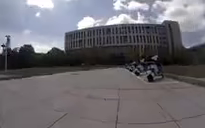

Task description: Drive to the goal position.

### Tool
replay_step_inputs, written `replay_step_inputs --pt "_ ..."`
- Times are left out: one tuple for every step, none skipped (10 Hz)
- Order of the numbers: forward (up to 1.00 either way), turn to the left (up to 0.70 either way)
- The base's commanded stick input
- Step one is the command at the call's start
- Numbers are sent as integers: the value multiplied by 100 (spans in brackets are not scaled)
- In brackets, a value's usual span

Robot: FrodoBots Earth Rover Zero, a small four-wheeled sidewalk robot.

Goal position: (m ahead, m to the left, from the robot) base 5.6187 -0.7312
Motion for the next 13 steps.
replay_step_inputs --pt "70 0" --pt "70 0" --pt "70 0" --pt "70 0" --pt "70 0" --pt "70 0" --pt "70 0" --pt "70 0" --pt "70 0" --pt "70 0" --pt "70 6" --pt "70 3" --pt "70 0"
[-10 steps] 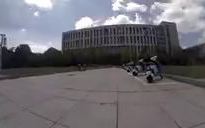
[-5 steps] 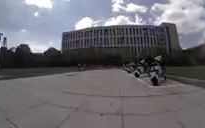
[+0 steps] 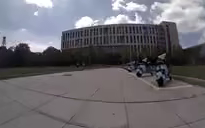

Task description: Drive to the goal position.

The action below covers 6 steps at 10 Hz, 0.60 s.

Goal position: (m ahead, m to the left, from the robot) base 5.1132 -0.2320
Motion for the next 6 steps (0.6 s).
replay_step_inputs --pt "70 -26" --pt "70 -35" --pt "70 -35" --pt "70 0" --pt "70 0" --pt "70 0"
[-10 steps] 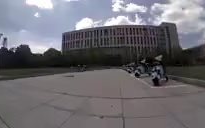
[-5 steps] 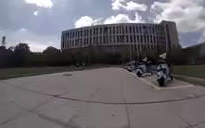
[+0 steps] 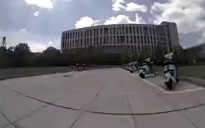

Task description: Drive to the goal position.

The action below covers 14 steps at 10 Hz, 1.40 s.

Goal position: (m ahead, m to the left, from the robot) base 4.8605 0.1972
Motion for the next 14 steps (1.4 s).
replay_step_inputs --pt "70 0" --pt "70 0" --pt "70 0" --pt "70 0" --pt "70 0" --pt "70 0" --pt "70 0" --pt "70 0" --pt "70 0" --pt "70 0" --pt "70 0" --pt "70 0" --pt "70 0" --pt "70 0"
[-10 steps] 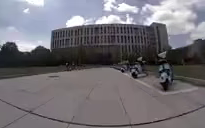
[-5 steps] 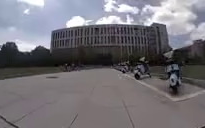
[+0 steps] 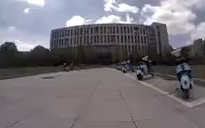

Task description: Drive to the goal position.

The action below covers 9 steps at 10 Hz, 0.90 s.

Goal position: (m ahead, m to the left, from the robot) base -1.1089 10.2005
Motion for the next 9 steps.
replay_step_inputs --pt "70 0" --pt "70 0" --pt "70 0" --pt "70 4" --pt "70 6" --pt "70 0" --pt "70 -18" --pt "70 -34" --pt "70 -11"
